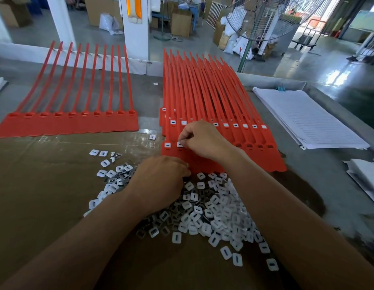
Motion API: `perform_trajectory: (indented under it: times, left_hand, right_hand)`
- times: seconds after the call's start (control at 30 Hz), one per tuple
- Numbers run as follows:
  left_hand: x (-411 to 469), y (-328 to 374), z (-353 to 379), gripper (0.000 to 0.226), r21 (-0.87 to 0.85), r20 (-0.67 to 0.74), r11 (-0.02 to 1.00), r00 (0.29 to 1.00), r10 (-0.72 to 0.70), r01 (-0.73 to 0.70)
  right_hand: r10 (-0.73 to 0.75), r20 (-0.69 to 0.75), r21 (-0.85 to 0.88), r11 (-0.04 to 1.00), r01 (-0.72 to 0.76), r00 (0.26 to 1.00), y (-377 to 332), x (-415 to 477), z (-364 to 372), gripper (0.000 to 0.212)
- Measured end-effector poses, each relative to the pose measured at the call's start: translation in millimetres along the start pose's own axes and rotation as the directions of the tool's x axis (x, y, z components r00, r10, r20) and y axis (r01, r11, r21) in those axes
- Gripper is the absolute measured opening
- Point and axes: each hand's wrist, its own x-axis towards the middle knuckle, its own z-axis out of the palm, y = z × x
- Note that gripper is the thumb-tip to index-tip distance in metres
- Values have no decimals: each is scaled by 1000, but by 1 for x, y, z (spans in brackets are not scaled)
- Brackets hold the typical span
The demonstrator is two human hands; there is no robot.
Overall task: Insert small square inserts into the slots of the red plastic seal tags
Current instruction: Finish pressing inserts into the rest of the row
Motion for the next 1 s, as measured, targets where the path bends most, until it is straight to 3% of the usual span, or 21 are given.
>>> perform_trajectory:
  times: [0.53, 0.77, 1.0]
  left_hand:
    - [2, 1, -1, 40, 9, 4, 1000, 1000, 14, -14]
    - [3, 1, -1, 40, 2, 7, 1000, 1000, 13, -13]
    - [1, 2, -1, 40, 2, 16, 1000, 1000, 11, -11]
  right_hand:
    - [-17, 76, -73, 997, 22, 997, -2, 1, -4, 18]
    - [52, -49, 85, 995, -48, 997, 2, 1, -3, 11]
    - [117, -54, 127, 986, -109, 992, 1, 3, -1, 10]
